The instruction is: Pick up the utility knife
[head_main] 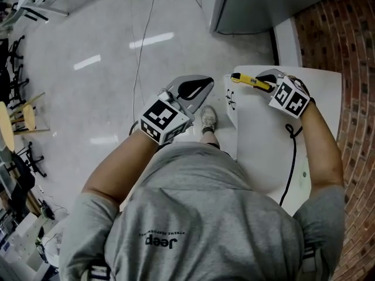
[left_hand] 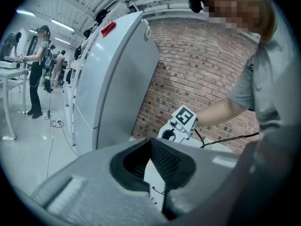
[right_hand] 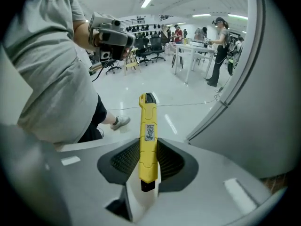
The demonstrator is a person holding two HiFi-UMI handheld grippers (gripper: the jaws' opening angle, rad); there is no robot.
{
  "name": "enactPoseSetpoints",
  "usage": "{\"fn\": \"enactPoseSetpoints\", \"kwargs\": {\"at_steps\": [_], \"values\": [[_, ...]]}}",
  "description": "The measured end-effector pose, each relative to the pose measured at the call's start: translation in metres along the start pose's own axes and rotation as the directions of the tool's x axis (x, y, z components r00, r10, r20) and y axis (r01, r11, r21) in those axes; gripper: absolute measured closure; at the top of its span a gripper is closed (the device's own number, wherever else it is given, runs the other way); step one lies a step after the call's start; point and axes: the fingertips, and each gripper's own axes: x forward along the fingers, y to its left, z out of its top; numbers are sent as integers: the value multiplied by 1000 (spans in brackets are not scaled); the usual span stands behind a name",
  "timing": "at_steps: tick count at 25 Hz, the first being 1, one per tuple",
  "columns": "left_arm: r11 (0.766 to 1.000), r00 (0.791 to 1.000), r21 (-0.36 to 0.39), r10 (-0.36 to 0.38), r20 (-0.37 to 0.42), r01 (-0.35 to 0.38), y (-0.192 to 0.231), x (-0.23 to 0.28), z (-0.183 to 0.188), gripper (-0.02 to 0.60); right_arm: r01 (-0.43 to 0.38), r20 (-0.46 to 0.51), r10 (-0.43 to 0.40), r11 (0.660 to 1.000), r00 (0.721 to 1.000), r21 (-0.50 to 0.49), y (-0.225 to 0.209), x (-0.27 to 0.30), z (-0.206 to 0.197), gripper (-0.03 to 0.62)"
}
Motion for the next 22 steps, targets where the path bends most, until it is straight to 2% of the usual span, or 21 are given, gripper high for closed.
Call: {"fn": "enactPoseSetpoints", "kwargs": {"at_steps": [10, 16, 22], "values": [[992, 988, 4, 121, 92, -122, 44, -91, 29, 581, 66, 174, -93, 986, 980, 153, -5, -33, 94, 471], [975, 963, -10, 219, 153, -220, 76, -161, 44, 581, 71, 316, -141, 972, 938, 223, -9, -52, 170, 471], [953, 931, -43, 303, 204, -300, 100, -224, 54, 581, 26, 447, -142, 967, 883, 255, -2, -57, 247, 471]]}}
